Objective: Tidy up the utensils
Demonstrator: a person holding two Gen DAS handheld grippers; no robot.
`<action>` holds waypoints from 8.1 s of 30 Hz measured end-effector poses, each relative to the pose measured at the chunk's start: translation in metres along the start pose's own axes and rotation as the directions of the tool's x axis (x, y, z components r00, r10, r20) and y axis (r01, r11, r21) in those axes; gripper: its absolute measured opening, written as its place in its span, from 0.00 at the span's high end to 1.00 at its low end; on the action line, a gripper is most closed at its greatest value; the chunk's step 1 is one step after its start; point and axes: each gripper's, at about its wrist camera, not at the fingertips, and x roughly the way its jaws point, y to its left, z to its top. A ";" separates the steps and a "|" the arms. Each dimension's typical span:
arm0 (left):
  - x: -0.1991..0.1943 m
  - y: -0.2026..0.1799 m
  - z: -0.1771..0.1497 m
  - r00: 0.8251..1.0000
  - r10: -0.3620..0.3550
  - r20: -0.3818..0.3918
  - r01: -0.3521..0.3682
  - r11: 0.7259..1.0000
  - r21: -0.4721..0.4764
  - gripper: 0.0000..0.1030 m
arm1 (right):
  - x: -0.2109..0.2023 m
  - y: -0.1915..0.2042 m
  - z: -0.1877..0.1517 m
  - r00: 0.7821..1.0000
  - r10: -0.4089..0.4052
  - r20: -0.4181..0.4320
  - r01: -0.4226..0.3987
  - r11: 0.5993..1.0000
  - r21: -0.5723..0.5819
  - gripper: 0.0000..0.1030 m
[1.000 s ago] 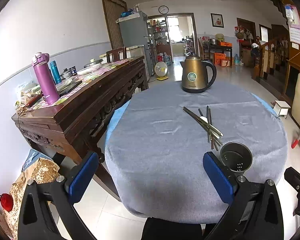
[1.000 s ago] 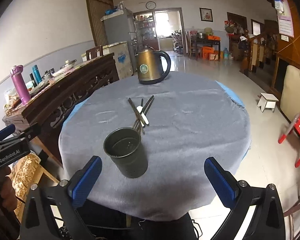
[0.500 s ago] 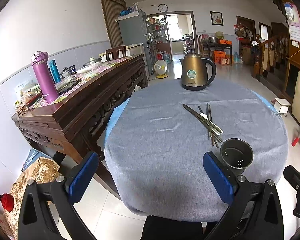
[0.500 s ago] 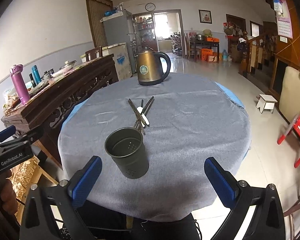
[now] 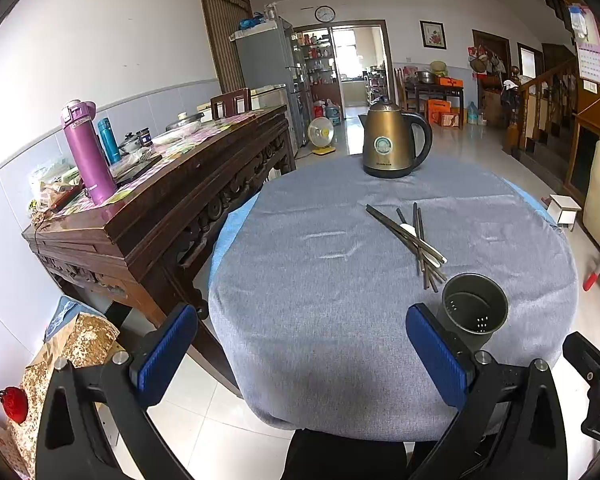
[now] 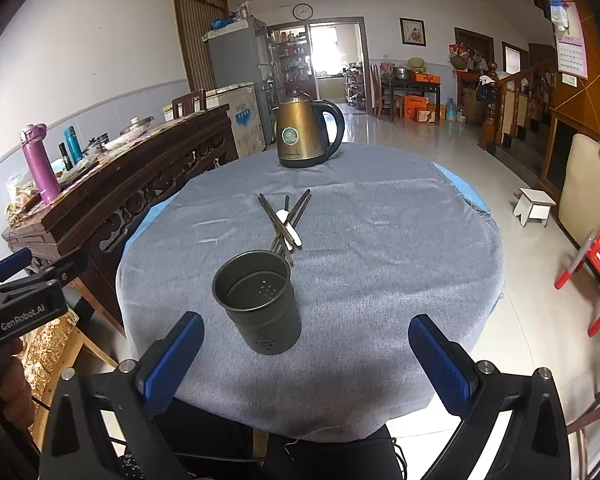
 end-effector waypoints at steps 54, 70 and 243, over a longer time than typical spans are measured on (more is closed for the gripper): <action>0.142 0.035 0.080 0.970 -0.108 -0.216 0.081 0.988 -0.131 0.00 | 0.138 -0.067 0.132 0.953 0.215 -0.213 -0.176 0.966 0.191 0.00; 0.299 0.017 0.119 0.886 -0.228 -0.404 0.130 0.958 -0.256 0.39 | 0.423 -0.043 0.204 0.830 0.286 -0.479 -0.153 0.942 0.297 0.55; 0.411 -0.072 0.109 0.749 -0.504 -0.431 0.413 0.863 -0.291 0.66 | 0.458 -0.097 0.192 0.808 -0.004 -0.589 0.121 0.980 0.160 0.92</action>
